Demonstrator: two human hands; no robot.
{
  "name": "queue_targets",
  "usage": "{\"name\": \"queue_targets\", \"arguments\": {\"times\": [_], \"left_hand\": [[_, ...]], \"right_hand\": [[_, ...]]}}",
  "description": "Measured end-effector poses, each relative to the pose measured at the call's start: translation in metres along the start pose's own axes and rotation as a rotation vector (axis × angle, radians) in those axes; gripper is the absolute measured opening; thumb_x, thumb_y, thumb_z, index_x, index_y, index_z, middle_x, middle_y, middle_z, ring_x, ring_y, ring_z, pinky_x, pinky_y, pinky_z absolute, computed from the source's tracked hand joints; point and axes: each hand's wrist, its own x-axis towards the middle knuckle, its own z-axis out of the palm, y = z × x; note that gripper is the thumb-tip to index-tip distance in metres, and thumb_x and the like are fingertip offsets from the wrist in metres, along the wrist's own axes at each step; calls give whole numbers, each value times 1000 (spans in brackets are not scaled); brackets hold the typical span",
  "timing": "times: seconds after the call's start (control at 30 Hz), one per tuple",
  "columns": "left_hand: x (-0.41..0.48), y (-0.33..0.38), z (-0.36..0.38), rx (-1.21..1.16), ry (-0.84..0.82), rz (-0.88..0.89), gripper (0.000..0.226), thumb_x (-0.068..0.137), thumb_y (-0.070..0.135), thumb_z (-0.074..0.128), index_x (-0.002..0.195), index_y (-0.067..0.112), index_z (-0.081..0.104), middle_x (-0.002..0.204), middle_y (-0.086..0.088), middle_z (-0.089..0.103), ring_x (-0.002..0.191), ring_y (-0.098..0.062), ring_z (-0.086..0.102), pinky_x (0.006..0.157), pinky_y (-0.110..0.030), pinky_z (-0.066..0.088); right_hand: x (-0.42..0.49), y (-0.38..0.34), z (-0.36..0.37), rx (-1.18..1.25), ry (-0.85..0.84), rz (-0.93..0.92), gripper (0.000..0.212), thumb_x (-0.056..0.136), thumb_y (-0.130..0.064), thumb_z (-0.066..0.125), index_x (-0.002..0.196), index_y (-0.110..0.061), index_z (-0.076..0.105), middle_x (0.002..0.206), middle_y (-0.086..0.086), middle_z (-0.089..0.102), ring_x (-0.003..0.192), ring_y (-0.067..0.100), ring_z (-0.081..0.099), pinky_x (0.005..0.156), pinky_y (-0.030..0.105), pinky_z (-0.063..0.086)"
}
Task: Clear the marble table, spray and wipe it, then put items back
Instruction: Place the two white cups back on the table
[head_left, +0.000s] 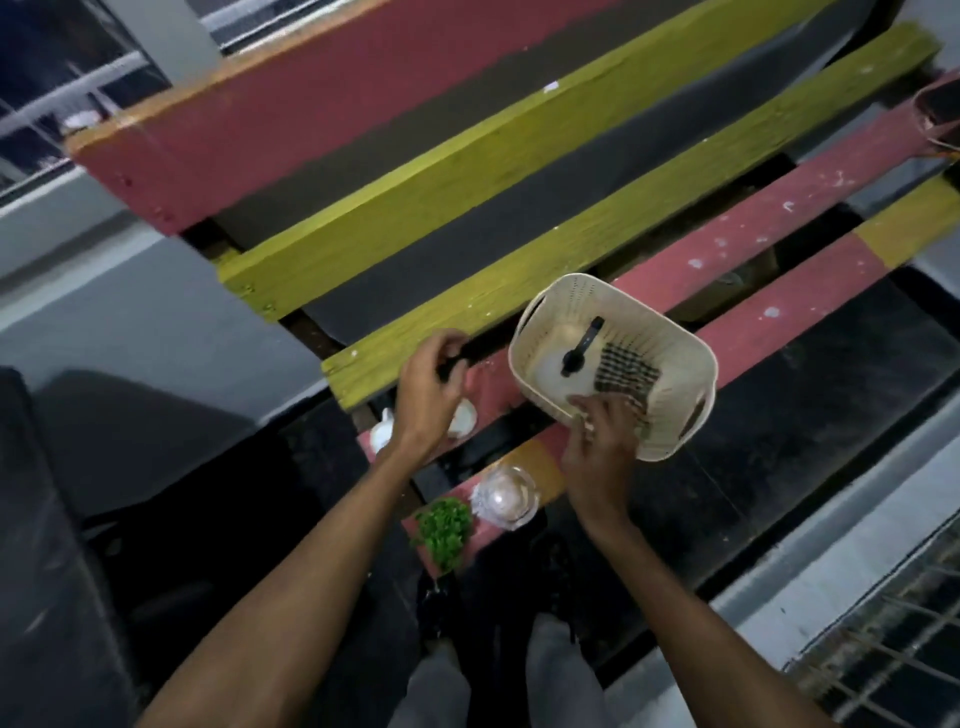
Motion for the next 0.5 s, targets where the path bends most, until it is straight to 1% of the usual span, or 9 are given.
{"name": "queue_targets", "arguments": {"times": [0.03,0.1,0.17,0.23,0.27,0.33,0.4,0.47,0.5], "left_hand": [[-14,-13,-17,4,91,-41,26,95,7,66,121,13,66,117,1,71,107,-14,68,94,-31,56],[-42,-45,-45,15,240,-152,24,93,3,64,115,11,67,112,-3,71,101,-19,68,92,-35,56],[-65,-71,-61,38,314,-248,30,87,-1,65,115,10,67,111,-6,71,101,-25,68,89,-29,51],[-87,-100,-72,38,281,-344,44,81,-2,68,123,10,62,121,-8,68,112,-28,65,95,-26,45],[-94,-112,-73,33,233,-393,53,79,4,73,130,9,58,128,-8,65,118,-25,62,98,-26,42],[-106,-134,-73,4,118,-464,78,72,25,81,141,9,49,137,-3,54,124,-14,51,101,-24,37],[-108,-152,-66,-21,44,-470,97,67,37,89,148,10,42,142,1,47,127,-11,44,107,-27,37],[-103,-167,-56,-3,4,-464,104,68,35,95,151,13,38,149,-3,46,136,-19,46,113,-38,40],[-100,-172,-50,16,-11,-467,105,69,32,95,153,12,36,152,-8,46,139,-24,45,114,-39,40]], "right_hand": [[-10,-10,13,33,-76,-36,20,91,1,56,104,-10,67,106,6,61,102,23,55,89,37,44],[-24,-21,41,74,-251,-24,18,93,-5,55,107,-11,66,105,5,62,100,22,57,88,38,47],[-28,-24,65,49,-382,48,21,91,-11,58,112,-10,62,110,6,60,106,25,56,89,39,47],[-32,-26,94,9,-492,128,34,88,-13,65,120,-7,54,121,11,55,118,31,52,92,37,44],[-33,-24,105,-25,-550,172,46,86,-15,69,127,-6,49,131,14,50,125,32,46,95,36,41],[-35,-19,127,-112,-626,230,67,83,-21,75,137,-4,39,146,16,37,136,33,36,101,38,37],[-35,-10,148,-163,-623,221,78,77,-25,80,139,-6,36,144,17,34,134,35,36,101,40,38],[-34,-2,167,-178,-600,205,87,75,-27,81,144,-7,32,143,17,35,133,36,35,102,43,38],[-33,0,174,-180,-593,203,90,75,-26,81,147,-7,30,145,17,35,135,37,33,104,44,37]]}}
